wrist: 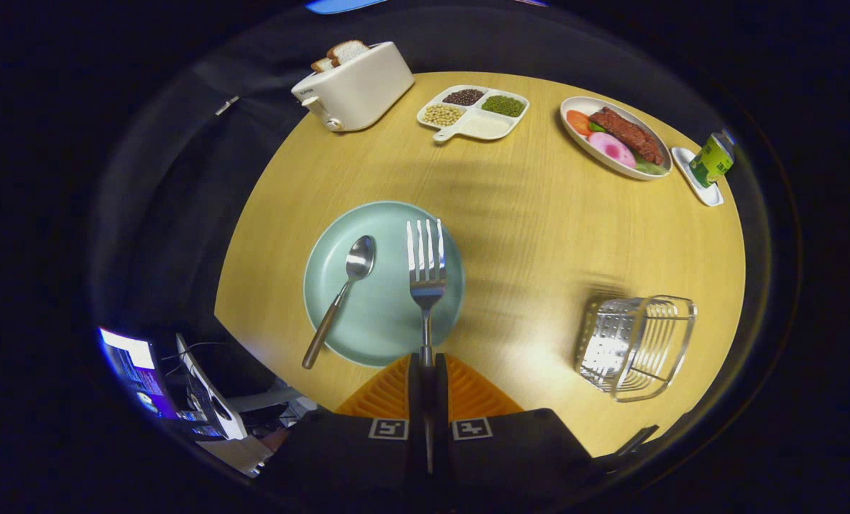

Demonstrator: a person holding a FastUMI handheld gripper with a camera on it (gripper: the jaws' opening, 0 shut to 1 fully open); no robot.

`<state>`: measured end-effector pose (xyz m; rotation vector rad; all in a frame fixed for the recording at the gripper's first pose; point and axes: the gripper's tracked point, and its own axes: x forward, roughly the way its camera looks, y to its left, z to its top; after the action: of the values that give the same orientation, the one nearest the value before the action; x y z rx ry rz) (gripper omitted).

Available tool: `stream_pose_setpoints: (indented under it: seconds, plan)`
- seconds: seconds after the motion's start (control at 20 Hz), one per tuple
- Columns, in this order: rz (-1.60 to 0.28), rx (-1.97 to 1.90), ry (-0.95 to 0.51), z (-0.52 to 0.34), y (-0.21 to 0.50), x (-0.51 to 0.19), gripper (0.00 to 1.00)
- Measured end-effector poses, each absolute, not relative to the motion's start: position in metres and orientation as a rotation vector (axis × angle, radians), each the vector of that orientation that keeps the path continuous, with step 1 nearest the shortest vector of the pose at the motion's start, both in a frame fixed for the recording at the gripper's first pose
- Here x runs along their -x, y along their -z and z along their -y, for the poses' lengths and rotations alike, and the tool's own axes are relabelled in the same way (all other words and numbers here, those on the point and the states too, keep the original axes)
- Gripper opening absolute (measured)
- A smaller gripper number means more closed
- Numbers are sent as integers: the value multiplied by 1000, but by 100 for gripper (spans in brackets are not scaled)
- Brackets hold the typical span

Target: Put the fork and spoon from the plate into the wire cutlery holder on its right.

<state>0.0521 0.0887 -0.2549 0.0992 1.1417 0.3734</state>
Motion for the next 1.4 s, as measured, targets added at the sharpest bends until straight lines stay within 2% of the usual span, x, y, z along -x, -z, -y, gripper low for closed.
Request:
stream_pose_setpoints:
  seconds: [0.3,0.45,0.95,1.25,1.3,1.4]
  plan:
    - [-1260,68,-344,41,239,-20,7]
    - [-1343,74,-329,77,251,-12,7]
    - [-1614,62,-366,95,290,-11,8]
    - [-1616,43,-349,96,285,-26,15]
    - [-1600,39,-352,95,283,-29,31]
    - [-1551,20,-361,93,268,-36,47]
